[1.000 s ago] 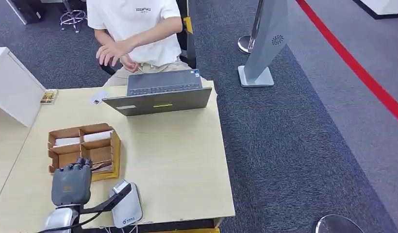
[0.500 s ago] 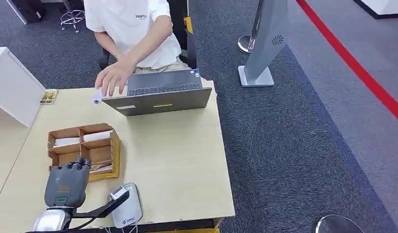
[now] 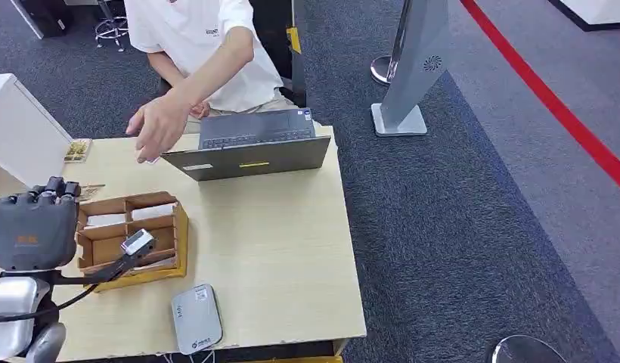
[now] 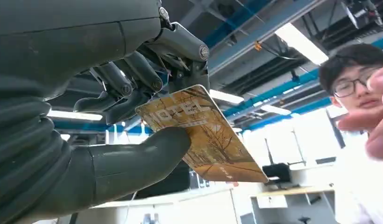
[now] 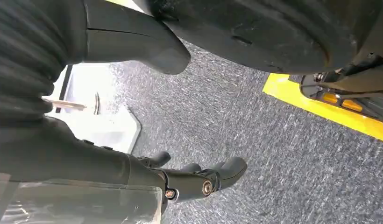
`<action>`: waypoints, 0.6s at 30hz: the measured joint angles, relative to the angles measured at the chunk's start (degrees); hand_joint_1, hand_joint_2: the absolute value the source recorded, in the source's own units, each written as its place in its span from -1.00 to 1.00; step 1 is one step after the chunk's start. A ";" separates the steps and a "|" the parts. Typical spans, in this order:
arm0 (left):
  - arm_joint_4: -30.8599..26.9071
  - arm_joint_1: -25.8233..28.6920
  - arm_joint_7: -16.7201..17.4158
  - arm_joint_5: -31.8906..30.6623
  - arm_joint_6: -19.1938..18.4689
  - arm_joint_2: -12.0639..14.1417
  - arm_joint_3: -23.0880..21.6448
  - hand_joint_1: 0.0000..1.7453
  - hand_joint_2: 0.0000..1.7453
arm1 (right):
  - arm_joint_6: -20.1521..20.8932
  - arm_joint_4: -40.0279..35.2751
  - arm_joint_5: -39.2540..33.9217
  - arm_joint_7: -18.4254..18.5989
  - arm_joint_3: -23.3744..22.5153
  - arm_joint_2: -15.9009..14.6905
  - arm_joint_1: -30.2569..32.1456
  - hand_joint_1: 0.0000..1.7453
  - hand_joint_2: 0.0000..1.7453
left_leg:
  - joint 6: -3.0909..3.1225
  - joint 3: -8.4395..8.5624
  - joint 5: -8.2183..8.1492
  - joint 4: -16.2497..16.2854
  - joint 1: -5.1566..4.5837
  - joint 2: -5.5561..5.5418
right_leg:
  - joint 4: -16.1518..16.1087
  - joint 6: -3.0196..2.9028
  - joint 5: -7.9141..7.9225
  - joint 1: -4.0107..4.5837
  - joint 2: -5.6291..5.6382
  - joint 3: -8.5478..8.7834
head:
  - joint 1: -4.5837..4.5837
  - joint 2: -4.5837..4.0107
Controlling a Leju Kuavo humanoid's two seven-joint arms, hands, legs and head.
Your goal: Pass the card to the sensor for recognition and then transmit it.
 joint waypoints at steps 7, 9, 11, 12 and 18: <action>7.08 -1.82 0.35 -3.06 7.78 -2.27 1.90 1.00 1.00 | 0.66 0.00 1.40 0.00 0.57 0.00 -0.04 -1.00 1.00 | -0.01 -0.01 -0.01 0.00 0.01 0.01 | 0.00 0.00 -0.01 0.01 0.01 -0.03 | -0.02 0.02; 8.98 -2.10 -0.18 -3.41 9.22 -2.75 2.95 1.00 1.00 | 0.68 0.00 1.66 0.00 0.90 0.00 -0.03 -1.00 1.00 | -0.01 -0.01 -0.01 0.00 0.01 0.02 | 0.00 0.00 -0.01 0.01 0.03 -0.03 | -0.02 0.00; 10.74 -2.31 -0.63 -3.49 10.22 -3.19 3.97 1.00 1.00 | 0.72 0.00 1.99 -0.09 1.11 0.00 -0.04 -1.00 1.00 | -0.01 0.00 -0.01 0.00 0.02 0.02 | 0.00 0.00 -0.01 0.02 0.04 -0.03 | -0.02 0.02; 11.61 -2.55 -0.81 -3.49 10.36 -3.28 4.42 1.00 1.00 | 0.72 0.00 2.12 -0.13 1.31 0.00 -0.04 -1.00 1.00 | -0.01 0.00 -0.01 0.00 0.02 0.02 | 0.01 0.00 -0.01 0.01 0.04 -0.03 | -0.02 0.00; 17.68 -4.88 -2.58 -2.93 9.13 -3.72 6.73 1.00 1.00 | 0.72 0.00 2.73 -0.22 1.86 -0.02 -0.06 -1.00 1.00 | -0.01 0.00 0.00 0.00 0.02 0.02 | 0.02 0.00 0.00 0.01 0.03 -0.01 | 0.00 0.00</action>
